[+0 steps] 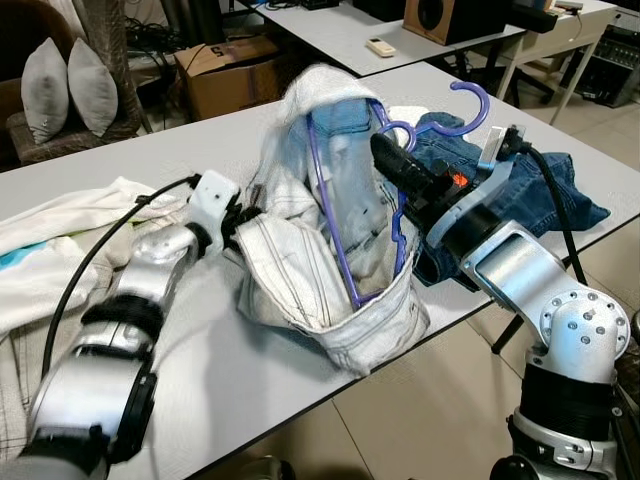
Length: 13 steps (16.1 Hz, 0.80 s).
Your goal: Hang hanger
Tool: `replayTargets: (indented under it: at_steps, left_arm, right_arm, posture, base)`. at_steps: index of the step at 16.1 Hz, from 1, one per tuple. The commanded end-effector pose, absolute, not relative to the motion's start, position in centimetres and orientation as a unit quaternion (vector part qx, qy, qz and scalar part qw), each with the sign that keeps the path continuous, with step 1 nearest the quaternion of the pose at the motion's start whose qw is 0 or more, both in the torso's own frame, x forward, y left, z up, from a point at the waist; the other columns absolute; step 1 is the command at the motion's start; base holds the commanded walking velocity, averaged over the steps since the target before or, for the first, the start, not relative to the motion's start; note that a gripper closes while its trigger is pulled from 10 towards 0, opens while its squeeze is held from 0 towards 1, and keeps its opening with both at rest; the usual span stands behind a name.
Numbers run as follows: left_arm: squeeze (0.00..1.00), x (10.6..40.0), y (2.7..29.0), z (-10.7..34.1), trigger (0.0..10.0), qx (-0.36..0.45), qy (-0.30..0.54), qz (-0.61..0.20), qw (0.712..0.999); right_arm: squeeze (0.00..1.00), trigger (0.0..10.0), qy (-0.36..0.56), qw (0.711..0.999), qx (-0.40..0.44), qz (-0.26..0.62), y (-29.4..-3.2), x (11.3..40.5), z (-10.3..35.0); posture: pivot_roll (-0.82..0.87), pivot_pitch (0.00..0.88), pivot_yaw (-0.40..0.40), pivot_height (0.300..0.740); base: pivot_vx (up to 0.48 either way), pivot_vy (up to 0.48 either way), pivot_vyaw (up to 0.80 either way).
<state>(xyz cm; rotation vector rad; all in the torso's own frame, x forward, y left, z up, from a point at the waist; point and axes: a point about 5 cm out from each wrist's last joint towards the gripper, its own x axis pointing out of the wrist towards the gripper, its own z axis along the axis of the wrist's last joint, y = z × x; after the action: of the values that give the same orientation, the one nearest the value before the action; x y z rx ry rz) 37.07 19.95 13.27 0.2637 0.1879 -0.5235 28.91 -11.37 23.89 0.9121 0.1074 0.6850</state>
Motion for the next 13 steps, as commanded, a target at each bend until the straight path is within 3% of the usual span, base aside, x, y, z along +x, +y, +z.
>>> replayTargets:
  at_steps: [1, 4, 9, 13]
  left_arm:
    - [1.00, 36.5, 21.6, 13.5, 10.0, 0.132, 0.087, -0.251, 0.955]
    - [1.00, 35.2, 22.8, 13.5, 10.0, 0.120, 0.083, -0.270, 0.952]
    - [1.00, 33.8, 24.4, 16.3, 10.0, -0.021, 0.033, -0.277, 0.960]
    - [1.00, 33.4, 24.7, 18.3, 10.0, -0.061, -0.004, -0.240, 0.969]
  right_arm:
    - [0.00, 10.0, 0.003, 0.841, 0.430, 0.329, -11.8, 28.6, 25.7]
    - [0.00, 10.0, 0.001, 0.843, 0.427, 0.327, -12.0, 28.5, 25.7]
    - [0.00, 10.0, -0.006, 0.853, 0.419, 0.312, -12.8, 28.6, 25.5]
    - [0.00, 10.0, 0.001, 0.858, 0.410, 0.308, -12.9, 28.6, 25.1]
  posture:
    - [-0.15, 0.000, 0.064, 0.740]
    - [-0.15, 0.000, 0.062, 0.740]
    - [-0.13, 0.000, 0.049, 0.740]
    - [-0.14, 0.000, 0.053, 0.740]
  base:
    - [0.000, 0.000, 0.00]
    - [0.000, 0.000, 0.00]
    - [0.000, 0.000, 0.00]
    - [0.000, 0.000, 0.00]
